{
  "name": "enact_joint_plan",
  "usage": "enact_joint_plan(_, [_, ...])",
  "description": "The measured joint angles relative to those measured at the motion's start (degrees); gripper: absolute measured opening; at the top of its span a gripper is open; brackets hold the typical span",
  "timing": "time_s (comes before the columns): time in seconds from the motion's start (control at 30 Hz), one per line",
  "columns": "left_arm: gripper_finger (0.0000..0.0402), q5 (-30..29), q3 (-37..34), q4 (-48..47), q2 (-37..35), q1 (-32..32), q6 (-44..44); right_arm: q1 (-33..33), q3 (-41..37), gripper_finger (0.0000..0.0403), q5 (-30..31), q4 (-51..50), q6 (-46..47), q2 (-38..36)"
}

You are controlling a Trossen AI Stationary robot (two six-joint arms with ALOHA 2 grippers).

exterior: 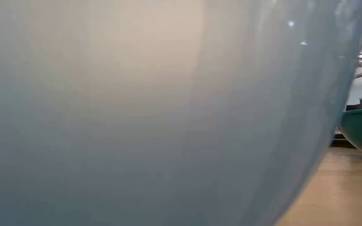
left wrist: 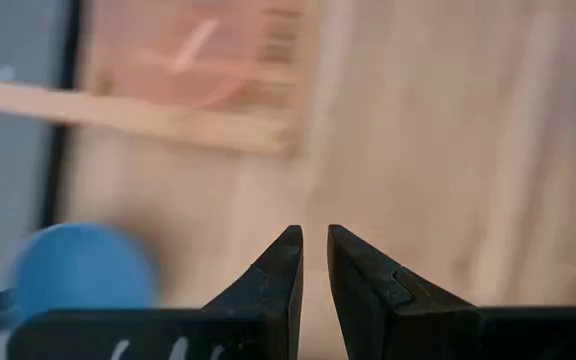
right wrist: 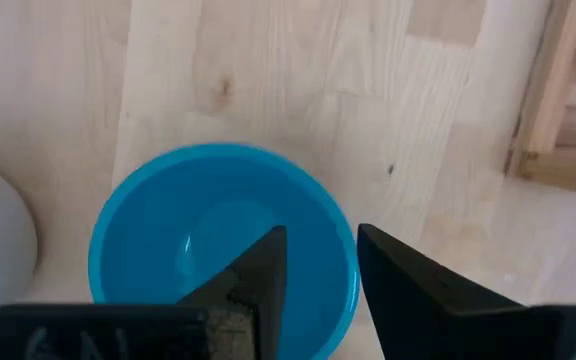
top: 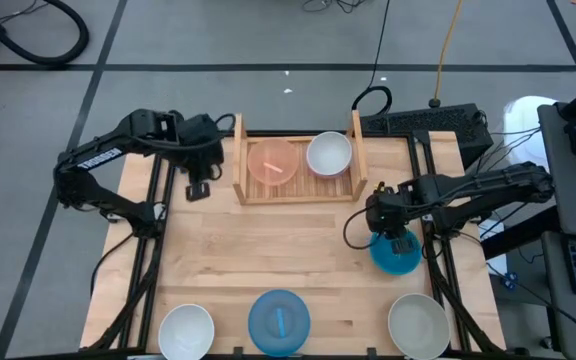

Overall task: Place and stack bowls onto a shelf
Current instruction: Stack the white bowl on top of the white bowl on the shelf

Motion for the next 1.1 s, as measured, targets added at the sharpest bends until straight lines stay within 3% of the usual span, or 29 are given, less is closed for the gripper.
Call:
enact_joint_plan(0.1, [0.0053, 4.7, 0.1, -0.8, -0.6, -1.9, -1.1, 0.0, 0.0, 0.0116, 0.2, 2.3, 0.0, -0.1])
enact_joint_plan(0.3, [0.0053, 5.9, 0.0, -0.6, -0.4, -5.4, -12.6, 0.0, 0.0, 0.0116, 0.2, 4.0, 1.4, 0.0])
enact_joint_plan(0.47, [0.0053, 9.7, 0.0, -0.6, -0.4, -9.9, -13.8, 0.0, 0.0, 0.0116, 2.2, 6.3, 1.5, 0.0])
enact_joint_plan(0.67, [0.0053, 10.0, 0.0, -0.6, -0.4, -17.7, -13.9, 0.0, 0.0, 0.0116, 6.4, 9.0, 2.0, 0.0])
enact_joint_plan(0.87, [0.0053, 9.3, 0.0, -0.6, -0.4, -25.4, -14.3, 0.0, 0.0, 0.0116, 6.6, 9.6, 4.5, 0.0])
enact_joint_plan(1.1, [0.0053, 6.7, -6.3, -0.6, -0.4, -33.7, -23.8, 0.0, 0.0, 0.0116, 9.2, 9.6, 0.8, 0.0])
